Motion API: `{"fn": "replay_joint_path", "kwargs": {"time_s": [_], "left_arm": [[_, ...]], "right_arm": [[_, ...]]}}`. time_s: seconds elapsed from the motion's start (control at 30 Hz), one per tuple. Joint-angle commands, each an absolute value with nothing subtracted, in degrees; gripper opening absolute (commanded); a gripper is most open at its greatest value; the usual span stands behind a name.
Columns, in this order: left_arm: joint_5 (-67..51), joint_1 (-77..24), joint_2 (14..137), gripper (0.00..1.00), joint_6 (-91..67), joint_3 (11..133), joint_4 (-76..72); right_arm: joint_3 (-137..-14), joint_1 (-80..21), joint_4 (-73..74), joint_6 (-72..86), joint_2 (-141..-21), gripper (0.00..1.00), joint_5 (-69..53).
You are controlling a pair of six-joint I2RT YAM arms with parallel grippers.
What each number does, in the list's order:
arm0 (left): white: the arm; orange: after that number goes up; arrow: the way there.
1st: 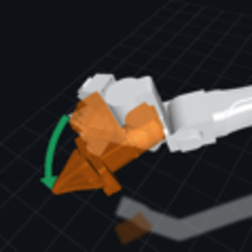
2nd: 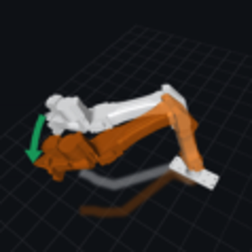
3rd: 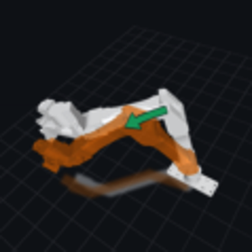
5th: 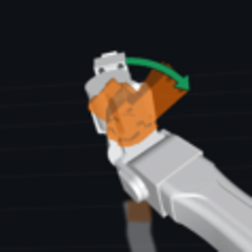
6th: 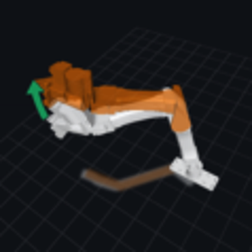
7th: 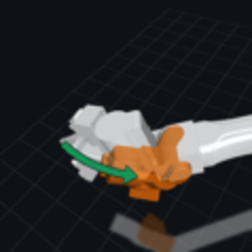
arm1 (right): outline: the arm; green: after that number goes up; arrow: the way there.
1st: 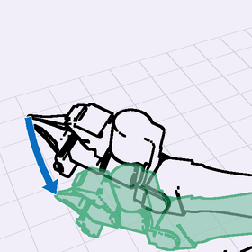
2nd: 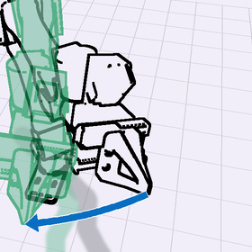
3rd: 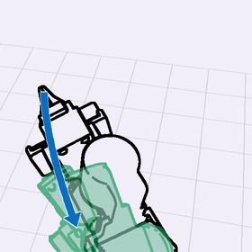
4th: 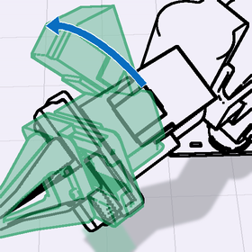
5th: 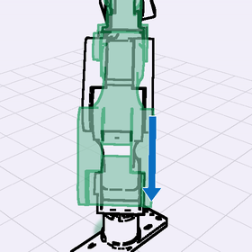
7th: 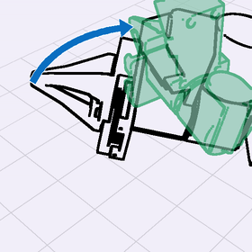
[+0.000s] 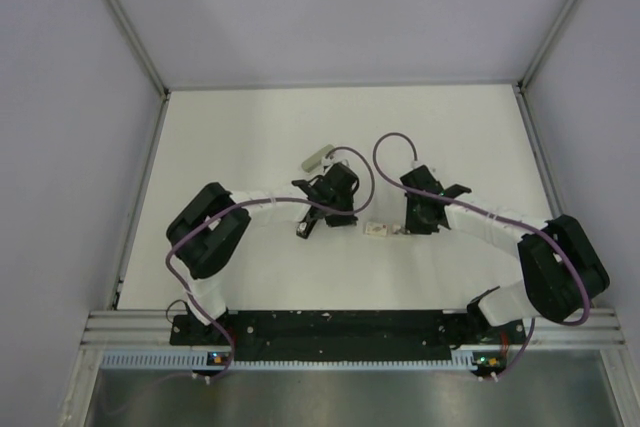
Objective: Unload the staples from the stapler
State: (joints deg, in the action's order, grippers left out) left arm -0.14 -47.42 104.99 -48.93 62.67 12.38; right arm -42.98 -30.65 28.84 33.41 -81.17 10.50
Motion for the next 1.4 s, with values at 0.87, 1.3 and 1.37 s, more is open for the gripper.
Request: {"fn": "replay_joint_path", "kwargs": {"time_s": [0.87, 1.3, 1.37], "left_arm": [[-3.0, -49.6, 108.0, 0.0, -48.7, 66.8, 11.7], [-3.3, -49.7, 108.5, 0.0, -48.8, 67.0, 11.4], [-3.5, -49.7, 108.5, 0.0, -48.7, 67.1, 11.3]], "right_arm": [[-47.1, -33.7, 27.9, 35.7, -84.2, 0.0, 12.2], [-47.2, -34.8, 24.7, 36.7, -85.4, 0.0, 10.5], [-47.4, -34.9, 24.1, 36.1, -85.6, 0.0, 10.7]]}}
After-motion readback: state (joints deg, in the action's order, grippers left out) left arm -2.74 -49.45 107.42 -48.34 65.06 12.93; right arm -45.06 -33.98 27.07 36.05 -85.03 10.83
